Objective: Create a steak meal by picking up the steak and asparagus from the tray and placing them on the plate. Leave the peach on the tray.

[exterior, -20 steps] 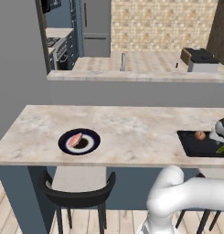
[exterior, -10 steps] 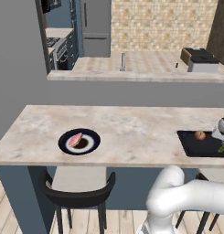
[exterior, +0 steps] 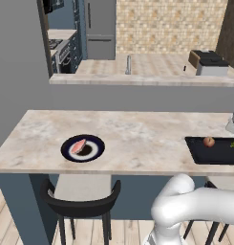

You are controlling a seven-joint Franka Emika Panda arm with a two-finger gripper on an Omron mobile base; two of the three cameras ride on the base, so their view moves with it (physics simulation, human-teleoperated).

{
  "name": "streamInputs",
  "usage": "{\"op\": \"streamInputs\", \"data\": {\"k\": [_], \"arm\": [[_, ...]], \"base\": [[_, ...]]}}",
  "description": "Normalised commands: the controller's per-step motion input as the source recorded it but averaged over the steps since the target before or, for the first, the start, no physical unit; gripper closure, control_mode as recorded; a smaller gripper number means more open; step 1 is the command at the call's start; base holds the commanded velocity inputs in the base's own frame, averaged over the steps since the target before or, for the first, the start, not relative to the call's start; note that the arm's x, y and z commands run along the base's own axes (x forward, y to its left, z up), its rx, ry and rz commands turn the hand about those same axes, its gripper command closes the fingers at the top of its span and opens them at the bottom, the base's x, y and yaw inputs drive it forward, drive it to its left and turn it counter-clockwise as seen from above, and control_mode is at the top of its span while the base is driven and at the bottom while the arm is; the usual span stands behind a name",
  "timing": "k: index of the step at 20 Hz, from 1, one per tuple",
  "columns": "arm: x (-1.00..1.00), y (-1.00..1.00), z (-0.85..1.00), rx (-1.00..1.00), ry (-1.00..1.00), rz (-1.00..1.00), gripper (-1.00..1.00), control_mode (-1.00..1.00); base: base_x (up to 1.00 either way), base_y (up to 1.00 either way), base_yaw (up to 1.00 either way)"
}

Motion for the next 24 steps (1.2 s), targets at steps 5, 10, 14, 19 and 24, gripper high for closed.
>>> {"op": "streamInputs", "data": {"k": [5, 10, 14, 19, 24], "arm": [[-0.16, 0.71, 0.53, 0.0, -0.16, -0.17, 1.0, -1.0], [-0.33, 0.93, 0.39, 0.0, -0.2, -0.14, 1.0, -1.0], [-0.36, 1.0, 0.3, 0.0, -0.23, -0.07, 1.0, -1.0], [-0.22, 1.0, 0.31, 0.0, -0.14, -0.02, 1.0, -1.0], [-0.01, 1.0, 0.24, -0.04, -0.01, 0.01, 1.0, -1.0]], "base": [[0.0, 0.0, 0.0], [0.0, 0.0, 0.0], [0.0, 0.0, 0.0], [0.0, 0.0, 0.0], [0.0, 0.0, 0.0]]}}
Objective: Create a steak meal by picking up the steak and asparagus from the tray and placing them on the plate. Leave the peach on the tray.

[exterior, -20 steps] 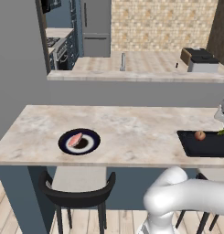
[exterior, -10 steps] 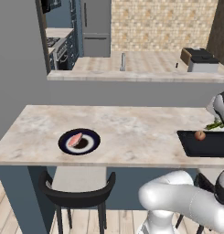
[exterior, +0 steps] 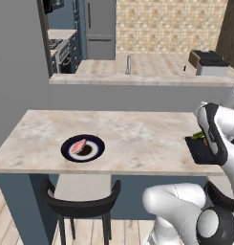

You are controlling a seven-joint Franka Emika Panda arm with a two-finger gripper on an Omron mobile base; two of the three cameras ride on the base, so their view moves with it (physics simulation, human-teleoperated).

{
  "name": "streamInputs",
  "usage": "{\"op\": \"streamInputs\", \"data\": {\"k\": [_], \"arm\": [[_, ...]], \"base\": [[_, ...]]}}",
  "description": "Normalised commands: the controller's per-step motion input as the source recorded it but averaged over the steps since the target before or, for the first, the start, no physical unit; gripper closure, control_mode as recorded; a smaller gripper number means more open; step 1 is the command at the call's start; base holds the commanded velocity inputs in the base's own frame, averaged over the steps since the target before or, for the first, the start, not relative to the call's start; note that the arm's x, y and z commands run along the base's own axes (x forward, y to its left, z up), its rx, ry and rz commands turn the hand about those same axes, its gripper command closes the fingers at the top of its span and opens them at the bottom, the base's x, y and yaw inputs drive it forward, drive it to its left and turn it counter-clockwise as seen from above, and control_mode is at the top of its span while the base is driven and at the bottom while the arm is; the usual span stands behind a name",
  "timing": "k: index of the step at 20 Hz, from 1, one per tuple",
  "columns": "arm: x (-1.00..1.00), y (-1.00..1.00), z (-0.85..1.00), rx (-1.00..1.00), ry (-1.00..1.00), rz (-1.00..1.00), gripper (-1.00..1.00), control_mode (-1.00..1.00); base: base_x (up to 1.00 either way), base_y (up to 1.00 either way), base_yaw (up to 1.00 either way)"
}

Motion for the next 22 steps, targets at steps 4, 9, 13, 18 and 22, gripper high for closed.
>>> {"op": "streamInputs", "data": {"k": [4, 9, 13, 18, 22], "arm": [[0.0, 1.0, 0.27, -0.09, 0.06, 0.05, 1.0, -1.0], [0.03, 1.0, 0.16, -0.08, 0.06, 0.03, 1.0, -1.0], [0.18, 1.0, 0.02, -0.03, 0.07, 0.04, 1.0, -1.0], [0.21, 1.0, 0.0, -0.01, 0.07, 0.05, 1.0, -1.0], [0.21, 1.0, 0.0, 0.0, 0.06, 0.04, 1.0, -1.0]], "base": [[0.0, 0.0, 0.0], [0.0, 0.0, 0.0], [0.0, 0.0, 0.0], [0.0, 0.0, 0.0], [0.0, 0.0, 0.0]]}}
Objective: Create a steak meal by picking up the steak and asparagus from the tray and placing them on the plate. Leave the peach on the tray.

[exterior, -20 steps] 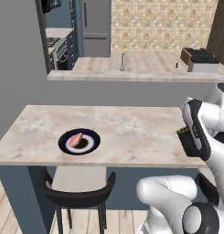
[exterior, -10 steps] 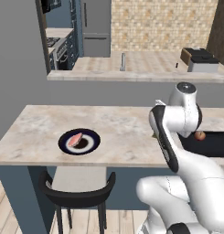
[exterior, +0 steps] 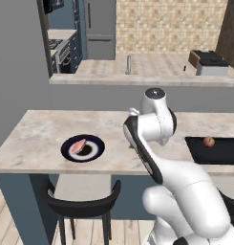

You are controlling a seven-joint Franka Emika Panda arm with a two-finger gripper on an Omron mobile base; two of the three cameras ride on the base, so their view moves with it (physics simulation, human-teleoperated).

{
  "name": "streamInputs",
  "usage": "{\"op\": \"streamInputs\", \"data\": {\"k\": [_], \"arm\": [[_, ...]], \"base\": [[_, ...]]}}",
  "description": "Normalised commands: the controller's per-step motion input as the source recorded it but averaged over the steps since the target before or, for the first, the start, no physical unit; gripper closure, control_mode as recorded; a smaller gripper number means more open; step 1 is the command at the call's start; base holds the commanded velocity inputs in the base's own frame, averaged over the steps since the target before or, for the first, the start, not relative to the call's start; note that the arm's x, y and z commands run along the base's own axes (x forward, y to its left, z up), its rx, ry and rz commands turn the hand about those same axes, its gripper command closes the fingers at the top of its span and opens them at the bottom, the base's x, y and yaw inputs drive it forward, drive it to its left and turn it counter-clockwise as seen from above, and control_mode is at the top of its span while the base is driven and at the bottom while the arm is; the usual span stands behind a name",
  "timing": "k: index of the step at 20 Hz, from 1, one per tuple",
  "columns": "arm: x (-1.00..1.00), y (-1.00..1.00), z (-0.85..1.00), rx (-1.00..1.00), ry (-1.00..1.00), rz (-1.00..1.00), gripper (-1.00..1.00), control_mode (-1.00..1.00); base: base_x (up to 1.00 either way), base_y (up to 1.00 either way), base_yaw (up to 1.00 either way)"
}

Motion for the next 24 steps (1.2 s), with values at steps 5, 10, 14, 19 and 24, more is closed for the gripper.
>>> {"op": "streamInputs", "data": {"k": [5, 10, 14, 19, 24], "arm": [[0.29, 0.96, 0.0, 0.0, 0.1, 0.04, 1.0, -1.0], [0.33, 0.81, 0.0, 0.0, 0.13, 0.06, 1.0, -1.0], [0.39, 0.65, -0.04, 0.0, 0.13, 0.08, 1.0, -1.0], [0.32, 0.37, -0.21, 0.0, 0.05, 0.08, 1.0, -1.0], [0.28, 0.06, -0.39, 0.0, 0.0, 0.09, 1.0, -1.0]], "base": [[0.0, 0.0, 0.0], [0.0, 0.0, 0.0], [0.0, 0.0, 0.0], [0.0, 0.0, 0.0], [0.0, 0.0, 0.0]]}}
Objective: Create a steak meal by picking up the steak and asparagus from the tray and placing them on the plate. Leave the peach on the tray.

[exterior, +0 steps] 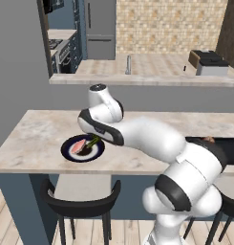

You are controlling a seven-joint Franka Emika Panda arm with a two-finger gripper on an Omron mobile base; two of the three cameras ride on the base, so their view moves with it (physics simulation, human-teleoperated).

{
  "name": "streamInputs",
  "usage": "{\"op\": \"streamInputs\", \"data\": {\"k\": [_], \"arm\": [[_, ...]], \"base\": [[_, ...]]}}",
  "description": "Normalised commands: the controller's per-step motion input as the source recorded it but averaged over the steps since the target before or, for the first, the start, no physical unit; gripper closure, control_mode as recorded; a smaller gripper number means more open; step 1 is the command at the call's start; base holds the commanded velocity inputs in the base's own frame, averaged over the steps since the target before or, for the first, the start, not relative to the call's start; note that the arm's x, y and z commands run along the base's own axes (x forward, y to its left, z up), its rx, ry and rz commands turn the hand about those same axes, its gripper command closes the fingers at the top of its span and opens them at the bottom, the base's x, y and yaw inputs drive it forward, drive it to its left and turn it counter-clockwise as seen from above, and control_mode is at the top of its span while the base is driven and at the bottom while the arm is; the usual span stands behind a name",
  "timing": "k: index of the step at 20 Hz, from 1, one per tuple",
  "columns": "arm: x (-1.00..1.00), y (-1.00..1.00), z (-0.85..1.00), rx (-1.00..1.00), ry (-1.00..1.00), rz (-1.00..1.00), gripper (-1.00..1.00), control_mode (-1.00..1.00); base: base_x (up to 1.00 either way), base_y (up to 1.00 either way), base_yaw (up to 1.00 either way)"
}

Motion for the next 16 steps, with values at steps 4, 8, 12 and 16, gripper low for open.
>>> {"op": "streamInputs", "data": {"k": [4, 8, 12, 16], "arm": [[0.19, 0.0, -0.44, 0.0, 0.0, 0.06, 1.0, -1.0], [0.23, 0.0, -0.42, 0.0, -0.03, 0.04, 1.0, -1.0], [0.25, 0.0, -0.36, 0.0, -0.04, 0.01, 1.0, -1.0], [0.23, 0.0, -0.33, 0.0, -0.06, 0.0, 1.0, -1.0]], "base": [[0.0, 0.0, 0.0], [0.0, 0.0, 0.0], [0.0, 0.0, 0.0], [0.0, 0.0, 0.0]]}}
